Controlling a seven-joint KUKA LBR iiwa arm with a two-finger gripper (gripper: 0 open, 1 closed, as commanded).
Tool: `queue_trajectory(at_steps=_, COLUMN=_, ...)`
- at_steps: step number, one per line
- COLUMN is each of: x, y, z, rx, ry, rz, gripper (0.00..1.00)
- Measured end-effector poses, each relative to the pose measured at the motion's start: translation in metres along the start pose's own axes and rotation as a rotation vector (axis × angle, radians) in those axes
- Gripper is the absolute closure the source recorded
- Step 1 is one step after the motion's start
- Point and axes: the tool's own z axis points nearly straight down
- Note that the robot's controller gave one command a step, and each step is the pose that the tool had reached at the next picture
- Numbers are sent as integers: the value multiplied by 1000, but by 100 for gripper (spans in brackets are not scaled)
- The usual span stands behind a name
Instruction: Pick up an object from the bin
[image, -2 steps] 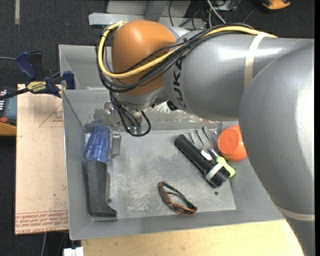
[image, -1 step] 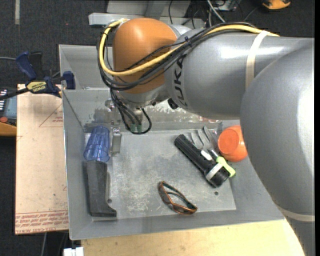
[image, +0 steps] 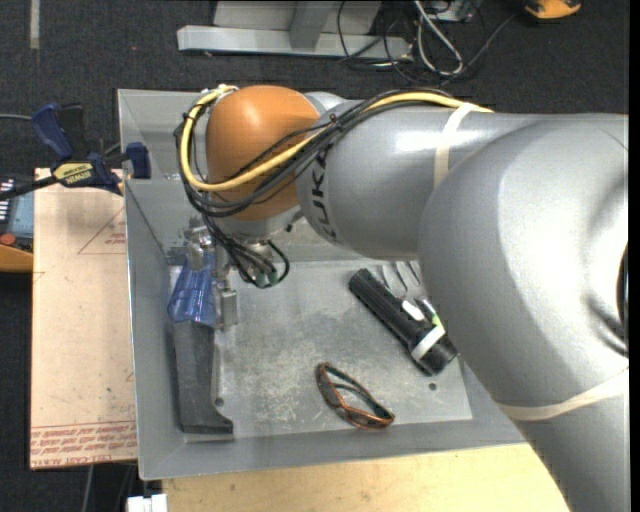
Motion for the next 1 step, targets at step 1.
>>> queue_trajectory(at_steps=1, x=-2, y=5, z=-26, rx=-1, ry=-4, rz=-166, gripper=0)
